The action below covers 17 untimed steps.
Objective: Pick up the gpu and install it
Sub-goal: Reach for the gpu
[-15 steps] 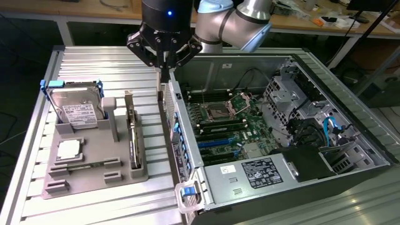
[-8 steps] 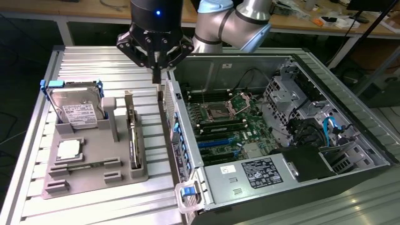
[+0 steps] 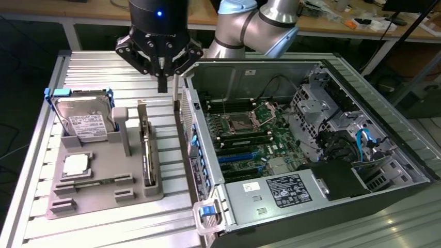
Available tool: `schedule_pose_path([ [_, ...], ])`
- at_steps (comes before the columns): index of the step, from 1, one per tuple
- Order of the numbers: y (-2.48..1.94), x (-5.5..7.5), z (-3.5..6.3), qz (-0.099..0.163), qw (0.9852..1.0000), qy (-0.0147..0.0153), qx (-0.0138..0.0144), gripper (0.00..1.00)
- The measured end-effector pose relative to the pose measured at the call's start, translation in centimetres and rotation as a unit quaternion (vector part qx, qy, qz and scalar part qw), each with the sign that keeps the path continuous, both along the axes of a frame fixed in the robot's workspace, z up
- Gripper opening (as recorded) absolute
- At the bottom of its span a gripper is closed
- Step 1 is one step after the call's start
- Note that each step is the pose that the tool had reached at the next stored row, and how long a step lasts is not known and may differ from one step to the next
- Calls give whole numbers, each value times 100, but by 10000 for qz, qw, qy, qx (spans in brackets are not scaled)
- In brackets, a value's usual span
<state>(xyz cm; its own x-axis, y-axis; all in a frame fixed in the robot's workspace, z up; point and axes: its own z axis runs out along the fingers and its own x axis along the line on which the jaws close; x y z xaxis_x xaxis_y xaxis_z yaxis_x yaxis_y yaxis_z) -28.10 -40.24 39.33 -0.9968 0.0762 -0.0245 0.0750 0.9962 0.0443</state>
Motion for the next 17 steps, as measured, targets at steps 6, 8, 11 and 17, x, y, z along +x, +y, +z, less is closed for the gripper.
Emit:
schedule_pose_path([
  [6,-7,-124,0,-1,10000,0,0,11],
  [8,-9,-159,0,-1,10000,0,2,11],
  [11,-12,-222,0,-1,10000,0,3,11],
  [17,-16,-346,0,-1,10000,0,4,11],
])
